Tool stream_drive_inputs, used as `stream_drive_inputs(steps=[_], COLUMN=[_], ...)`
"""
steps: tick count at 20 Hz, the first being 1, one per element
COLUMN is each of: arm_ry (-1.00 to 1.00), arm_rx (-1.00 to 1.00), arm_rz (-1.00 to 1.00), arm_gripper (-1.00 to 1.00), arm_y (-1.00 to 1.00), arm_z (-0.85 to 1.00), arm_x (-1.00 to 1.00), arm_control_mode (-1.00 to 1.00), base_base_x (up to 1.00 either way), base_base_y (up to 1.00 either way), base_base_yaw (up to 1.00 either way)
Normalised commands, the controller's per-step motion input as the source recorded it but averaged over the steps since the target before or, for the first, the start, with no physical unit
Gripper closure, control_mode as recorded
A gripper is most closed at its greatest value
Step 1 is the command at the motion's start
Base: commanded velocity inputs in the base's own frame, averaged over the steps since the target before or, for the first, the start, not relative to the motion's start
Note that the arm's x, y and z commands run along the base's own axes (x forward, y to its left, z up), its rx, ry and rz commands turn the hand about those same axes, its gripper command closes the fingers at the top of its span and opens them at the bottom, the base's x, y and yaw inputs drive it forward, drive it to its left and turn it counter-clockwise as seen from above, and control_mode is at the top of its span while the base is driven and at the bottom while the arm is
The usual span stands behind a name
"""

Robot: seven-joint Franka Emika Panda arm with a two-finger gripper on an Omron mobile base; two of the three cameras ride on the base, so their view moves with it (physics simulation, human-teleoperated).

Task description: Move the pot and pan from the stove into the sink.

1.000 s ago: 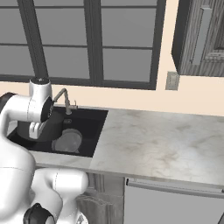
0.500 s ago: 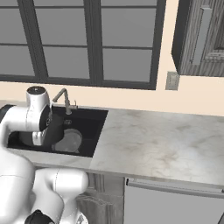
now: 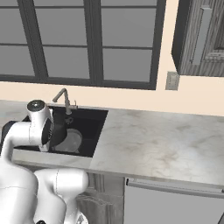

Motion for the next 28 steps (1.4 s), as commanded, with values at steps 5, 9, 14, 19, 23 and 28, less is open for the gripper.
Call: stream_drive_inputs(steps=[5,9,14,19,23,28], arm_ry=[-0.04,-0.01,0.0,0.0,0.0,0.0], arm_rx=[0.0,0.0,0.0,0.0,0.0,0.0], arm_rz=[0.04,0.02,0.0,0.0,0.0,0.0], arm_gripper=[1.0,1.0,1.0,1.0,1.0,1.0], arm_y=[0.0,0.0,0.02,0.02,0.0,0.0], arm_z=[-0.22,-0.19,-0.13,-0.03,0.0,-0.07], arm_x=[0.29,0.35,0.34,0.11,0.01,0.18], arm_control_mode=[-1.0,-1.0,-1.0,-1.0,-1.0,-1.0], base_base_x=[0.0,0.0,0.0,0.0,0.0,0.0], base_base_y=[0.0,0.0,0.0,0.0,0.0,0.0], base_base_yaw=[0.0,0.0,0.0,0.0,0.0,0.0])
